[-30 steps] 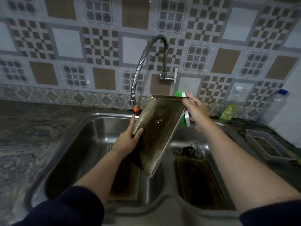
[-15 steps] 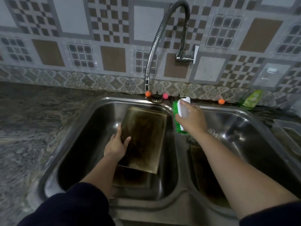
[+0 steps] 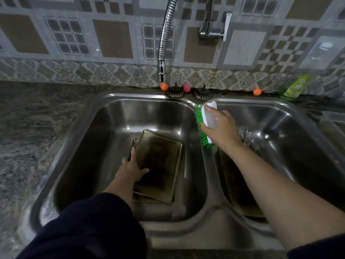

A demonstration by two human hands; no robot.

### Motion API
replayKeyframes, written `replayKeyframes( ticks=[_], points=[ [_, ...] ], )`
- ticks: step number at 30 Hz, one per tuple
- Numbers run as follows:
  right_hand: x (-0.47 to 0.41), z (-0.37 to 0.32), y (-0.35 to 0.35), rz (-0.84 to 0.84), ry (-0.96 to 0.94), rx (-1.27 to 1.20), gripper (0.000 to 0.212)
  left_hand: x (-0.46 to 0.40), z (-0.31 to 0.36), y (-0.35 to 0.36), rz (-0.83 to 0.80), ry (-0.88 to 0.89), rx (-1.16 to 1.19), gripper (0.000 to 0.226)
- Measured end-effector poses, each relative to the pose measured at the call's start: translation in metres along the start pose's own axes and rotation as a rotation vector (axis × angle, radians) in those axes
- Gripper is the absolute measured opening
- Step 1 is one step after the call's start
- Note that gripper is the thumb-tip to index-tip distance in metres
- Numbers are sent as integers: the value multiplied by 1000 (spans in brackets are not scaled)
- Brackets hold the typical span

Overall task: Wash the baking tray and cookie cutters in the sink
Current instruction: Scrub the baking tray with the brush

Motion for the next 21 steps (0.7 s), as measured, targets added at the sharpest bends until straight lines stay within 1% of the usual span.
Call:
replayKeyframes(
  ticks=[5,8,11,14,17,19,21],
  points=[
    [1,5,1,-3,5,-17,60,6,1,-6,44,-54,-175,101],
    [1,5,1,-1,0,-31,60,12,5,-15,84,-85,-191,98],
    [3,6,0,-4,-11,-33,60,18,21,-26,124,-63,-200,94],
    [5,11,-6,-5,-6,-23,60,28,55,-37,169,13,-180,80],
    [10,23,-17,1,13,-22,61,46,105,-43,250,149,-141,60],
    [13,35,-29,-2,29,-7,60,60,143,-46,309,221,-28,48],
    [15,51,-43,-4,43,-6,61,76,184,-48,379,274,110,45]
  ],
)
Point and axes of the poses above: each hand's wrist, its own x-axis away from the middle knuckle, its own y-axis out of the palm, z = x × y, the point moved 9 cm from there along -x, towards the middle knuckle, and after that the axes turned 5 degrees about x, right-handed, at the moved point
